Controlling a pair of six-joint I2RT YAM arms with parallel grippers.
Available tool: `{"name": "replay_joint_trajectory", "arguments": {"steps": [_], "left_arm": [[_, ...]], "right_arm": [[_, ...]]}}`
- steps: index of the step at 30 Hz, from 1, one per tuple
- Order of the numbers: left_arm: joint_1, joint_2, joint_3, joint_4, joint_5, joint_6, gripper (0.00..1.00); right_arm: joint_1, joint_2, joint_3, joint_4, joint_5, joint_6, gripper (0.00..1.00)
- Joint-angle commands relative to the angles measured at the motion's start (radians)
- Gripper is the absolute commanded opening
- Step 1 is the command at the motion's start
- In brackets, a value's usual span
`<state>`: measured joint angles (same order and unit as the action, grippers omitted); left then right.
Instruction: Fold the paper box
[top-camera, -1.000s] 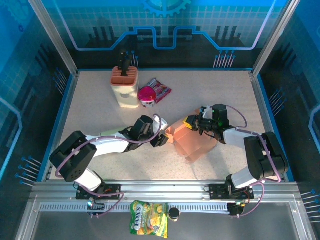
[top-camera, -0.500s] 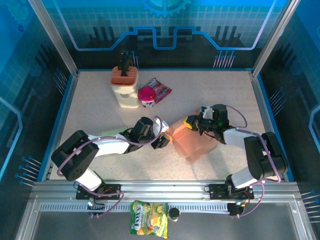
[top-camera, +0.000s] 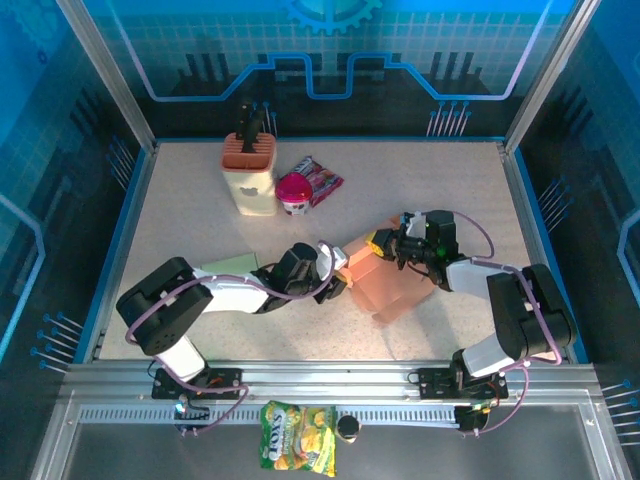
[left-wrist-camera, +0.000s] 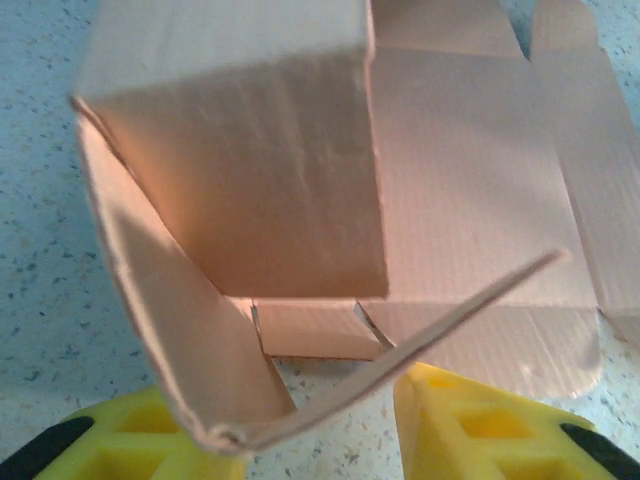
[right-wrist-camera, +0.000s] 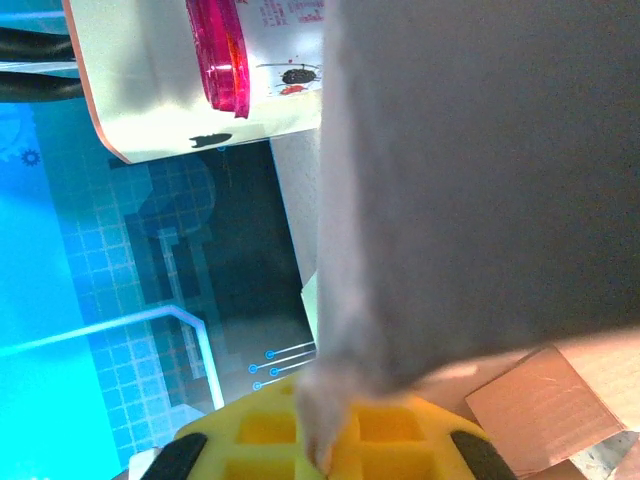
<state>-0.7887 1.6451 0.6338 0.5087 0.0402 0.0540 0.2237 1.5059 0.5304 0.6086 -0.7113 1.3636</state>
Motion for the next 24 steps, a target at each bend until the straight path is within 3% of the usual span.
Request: {"name": "replay_joint_trajectory", "arguments": {"steps": [1,24], "left_arm": [[-0.012,0.013,-0.013,0.082,-0.053,-0.035,0.36],[-0.083,0.095,0.013,0.157,-0.346,-0.169,0.44]], "right_arm": [[0.020,0.017,-0.018,0.072,0.013,0.025,0.00],[0.097,0.076,-0.134,0.303,0.144,0.094,0.00]]}}
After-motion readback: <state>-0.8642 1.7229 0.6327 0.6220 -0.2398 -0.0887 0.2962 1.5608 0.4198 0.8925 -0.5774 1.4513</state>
